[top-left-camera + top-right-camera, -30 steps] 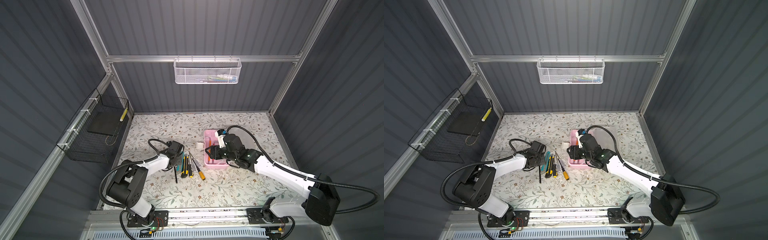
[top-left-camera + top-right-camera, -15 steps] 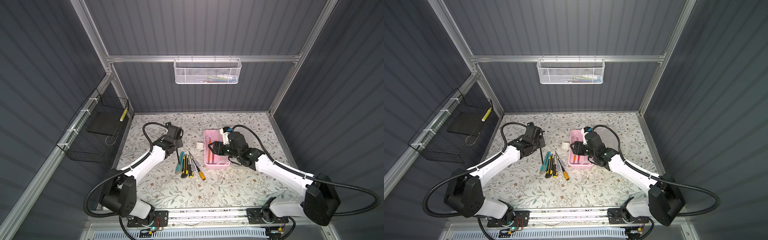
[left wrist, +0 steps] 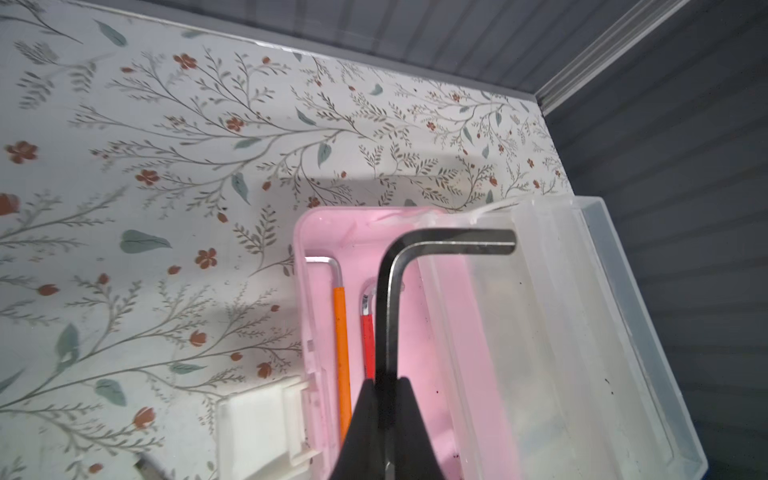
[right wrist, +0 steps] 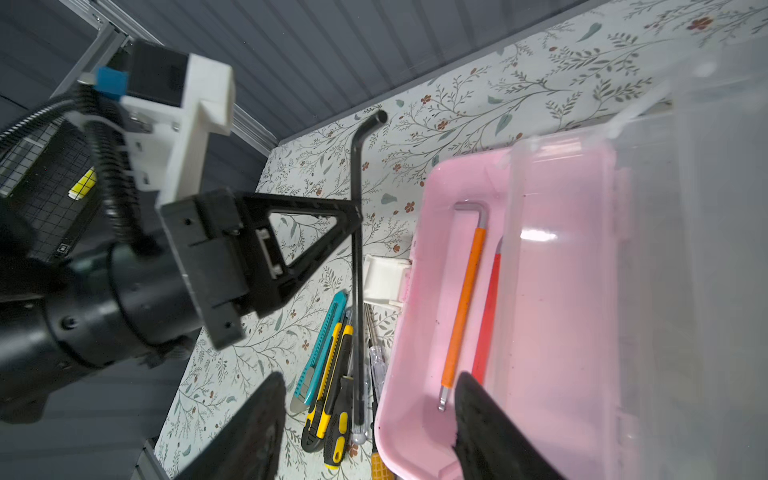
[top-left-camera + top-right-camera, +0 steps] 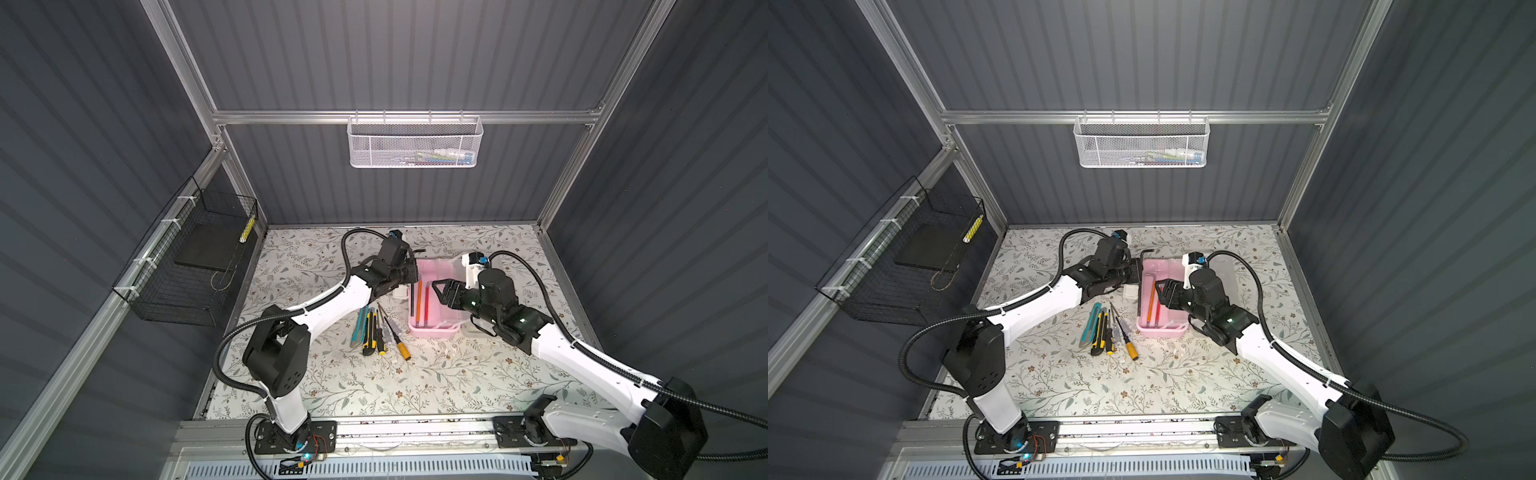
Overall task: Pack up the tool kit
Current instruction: 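Lift the black hex key and carry it over the pink box, then lower the black hex key into the pink box and open the left gripper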
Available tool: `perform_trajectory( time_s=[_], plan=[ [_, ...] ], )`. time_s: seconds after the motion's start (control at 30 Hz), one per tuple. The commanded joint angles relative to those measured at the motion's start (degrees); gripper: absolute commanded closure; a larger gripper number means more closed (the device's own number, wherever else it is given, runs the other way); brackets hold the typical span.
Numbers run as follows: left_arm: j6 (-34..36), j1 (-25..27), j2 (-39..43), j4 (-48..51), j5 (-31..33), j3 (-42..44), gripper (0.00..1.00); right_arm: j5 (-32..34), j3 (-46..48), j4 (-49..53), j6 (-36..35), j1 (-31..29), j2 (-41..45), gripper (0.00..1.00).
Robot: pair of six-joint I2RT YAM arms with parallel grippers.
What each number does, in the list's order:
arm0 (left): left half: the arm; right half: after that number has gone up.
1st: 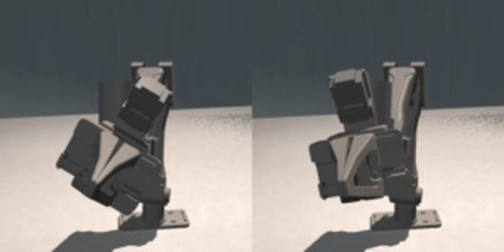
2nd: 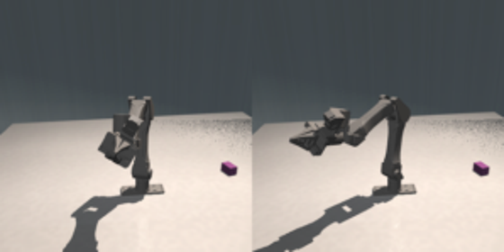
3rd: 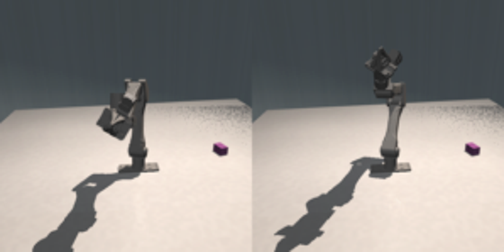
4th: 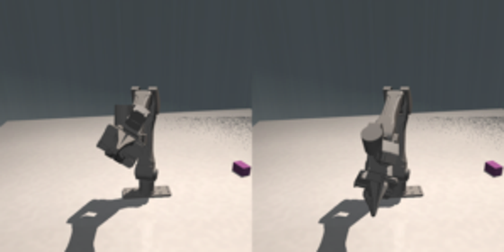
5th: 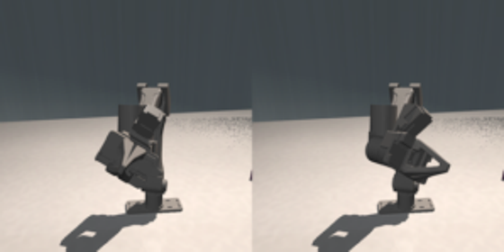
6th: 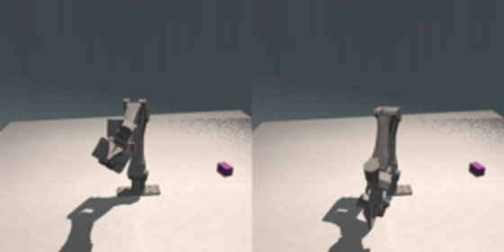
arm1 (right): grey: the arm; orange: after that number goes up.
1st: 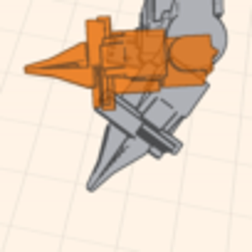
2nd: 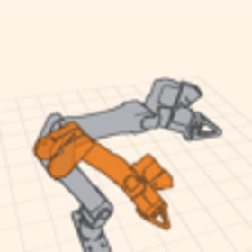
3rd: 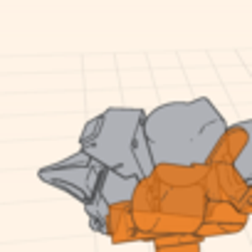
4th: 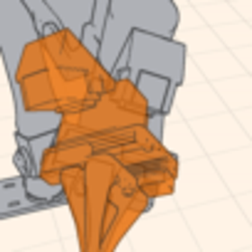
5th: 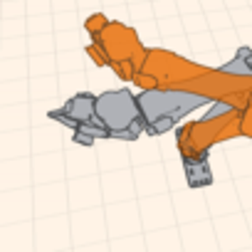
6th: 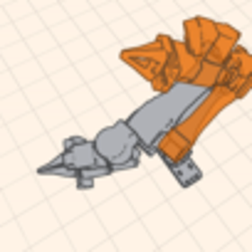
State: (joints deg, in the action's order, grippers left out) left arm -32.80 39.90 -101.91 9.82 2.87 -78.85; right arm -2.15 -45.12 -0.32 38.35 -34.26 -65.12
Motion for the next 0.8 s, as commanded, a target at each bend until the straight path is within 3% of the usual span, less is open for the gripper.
perform_trajectory(
  time_s=[0.0, 0.77],
  plan=[
    [-0.47, -0.48, -2.11, -1.41, -0.85, -4.18, 1.00, 2.43, 1.52, 0.47, -1.03, 1.40, 3.12, 0.35],
    [-0.53, 2.60, -18.61, 1.77, -2.57, -12.63, 1.00, 2.46, 4.32, 0.40, -1.04, 3.62, 5.00, 0.34]
  ],
)
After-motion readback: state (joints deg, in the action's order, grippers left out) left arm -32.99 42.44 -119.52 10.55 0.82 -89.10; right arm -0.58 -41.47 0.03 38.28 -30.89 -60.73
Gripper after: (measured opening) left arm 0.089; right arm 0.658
